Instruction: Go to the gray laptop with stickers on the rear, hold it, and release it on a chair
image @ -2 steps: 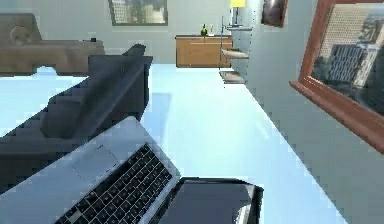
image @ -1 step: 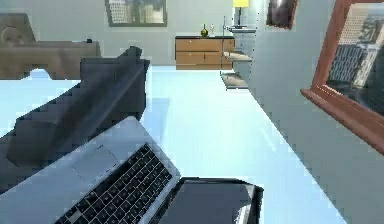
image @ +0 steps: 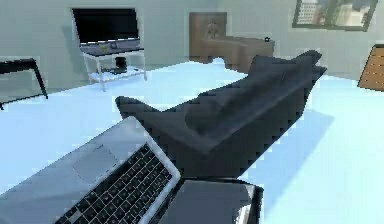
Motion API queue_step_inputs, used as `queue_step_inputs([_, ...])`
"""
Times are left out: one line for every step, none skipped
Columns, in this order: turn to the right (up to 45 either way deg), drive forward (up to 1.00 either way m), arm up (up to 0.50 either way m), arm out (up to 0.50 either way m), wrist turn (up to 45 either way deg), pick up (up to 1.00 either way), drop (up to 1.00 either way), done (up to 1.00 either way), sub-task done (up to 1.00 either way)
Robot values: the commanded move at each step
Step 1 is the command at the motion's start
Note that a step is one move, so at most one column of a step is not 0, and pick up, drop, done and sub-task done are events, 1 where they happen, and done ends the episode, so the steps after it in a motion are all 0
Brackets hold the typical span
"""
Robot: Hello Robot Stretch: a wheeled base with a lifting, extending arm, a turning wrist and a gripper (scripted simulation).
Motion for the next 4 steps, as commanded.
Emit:
queue_step_inputs([-45.0,0.00,0.00,0.00,0.0,0.00,0.00,0.00,0.00])
queue_step_inputs([0.0,1.00,0.00,0.00,0.0,0.00,0.00,0.00,0.00])
queue_step_inputs([0.0,0.25,0.00,0.00,0.0,0.00,0.00,0.00,0.00])
queue_step_inputs([-15.0,0.00,0.00,0.00,0.0,0.00,0.00,0.00,0.00])
